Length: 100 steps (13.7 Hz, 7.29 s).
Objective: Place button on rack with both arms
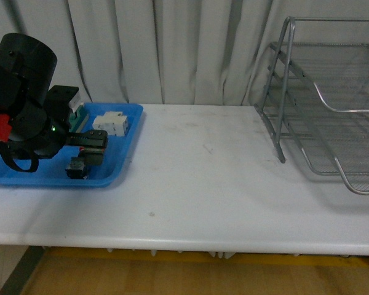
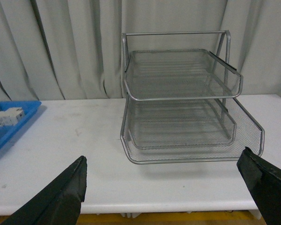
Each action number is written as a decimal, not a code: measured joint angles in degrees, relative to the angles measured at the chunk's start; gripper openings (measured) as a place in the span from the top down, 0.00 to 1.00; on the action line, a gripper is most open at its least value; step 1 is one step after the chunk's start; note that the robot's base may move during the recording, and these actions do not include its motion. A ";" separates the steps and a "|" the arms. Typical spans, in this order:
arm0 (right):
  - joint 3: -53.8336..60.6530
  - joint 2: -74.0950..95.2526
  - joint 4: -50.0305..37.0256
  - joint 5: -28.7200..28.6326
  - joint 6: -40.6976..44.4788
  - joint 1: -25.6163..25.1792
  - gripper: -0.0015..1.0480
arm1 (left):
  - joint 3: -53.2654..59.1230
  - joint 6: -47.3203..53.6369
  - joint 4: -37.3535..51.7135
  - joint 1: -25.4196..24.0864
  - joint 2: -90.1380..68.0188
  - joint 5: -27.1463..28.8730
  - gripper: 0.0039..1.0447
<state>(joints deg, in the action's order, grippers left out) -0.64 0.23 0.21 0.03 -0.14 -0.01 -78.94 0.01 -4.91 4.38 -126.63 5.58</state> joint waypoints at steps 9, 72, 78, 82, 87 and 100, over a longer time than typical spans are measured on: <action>0.02 0.00 -0.02 0.00 0.00 0.00 0.06 | -7.82 0.02 0.07 -0.76 -9.31 -1.07 0.06; 0.00 0.00 0.00 0.15 0.00 0.00 0.06 | -19.76 0.00 -9.14 29.48 2.54 3.85 0.66; 0.02 0.00 -0.02 0.15 0.00 0.00 0.06 | -69.64 -0.09 -36.46 25.75 -29.35 7.50 0.66; 0.00 0.00 -0.02 0.15 0.00 0.00 0.06 | -67.95 -3.69 -34.86 24.50 -28.85 5.66 0.20; 0.02 0.00 -0.02 0.13 0.00 0.00 0.06 | -43.69 -3.72 -21.20 25.29 -10.64 3.10 0.06; 0.00 0.00 -0.02 0.02 0.00 0.00 0.06 | 59.32 0.39 47.65 11.87 62.88 10.62 0.88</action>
<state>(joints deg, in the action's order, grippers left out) -0.64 0.23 0.19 0.05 -0.14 -0.01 -19.62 0.40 42.74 16.25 -63.75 16.21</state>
